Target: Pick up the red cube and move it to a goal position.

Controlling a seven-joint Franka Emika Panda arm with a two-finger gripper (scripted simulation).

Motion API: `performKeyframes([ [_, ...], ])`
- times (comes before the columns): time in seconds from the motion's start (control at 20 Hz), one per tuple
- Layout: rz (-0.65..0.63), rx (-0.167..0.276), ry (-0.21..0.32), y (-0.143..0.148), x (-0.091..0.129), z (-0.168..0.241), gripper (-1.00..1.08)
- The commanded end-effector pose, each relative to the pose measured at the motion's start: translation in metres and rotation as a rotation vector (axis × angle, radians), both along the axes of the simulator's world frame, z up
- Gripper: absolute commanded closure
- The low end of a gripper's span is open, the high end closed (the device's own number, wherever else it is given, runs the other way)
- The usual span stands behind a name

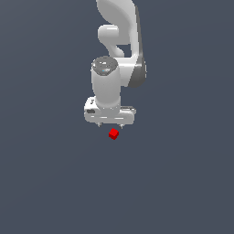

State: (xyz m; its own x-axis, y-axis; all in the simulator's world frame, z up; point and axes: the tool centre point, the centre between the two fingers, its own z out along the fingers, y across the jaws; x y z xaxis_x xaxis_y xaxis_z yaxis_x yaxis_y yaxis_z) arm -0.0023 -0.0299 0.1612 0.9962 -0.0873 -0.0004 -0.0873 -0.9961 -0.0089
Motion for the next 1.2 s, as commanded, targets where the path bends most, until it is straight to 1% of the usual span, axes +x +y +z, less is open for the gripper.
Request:
performKeyframes([
  [0.0, 0.000, 0.000, 0.000, 0.000, 0.000, 0.000, -0.92],
  [0.3, -0.026, -0.001, 0.000, 0.000, -0.002, -0.007, -0.92],
  [0.55, -0.087, -0.002, 0.000, 0.000, -0.007, -0.024, -0.92],
  [0.75, -0.162, -0.004, 0.001, 0.001, -0.013, -0.045, -0.92],
  [1.15, -0.356, -0.009, 0.001, 0.005, -0.028, -0.098, -0.92],
])
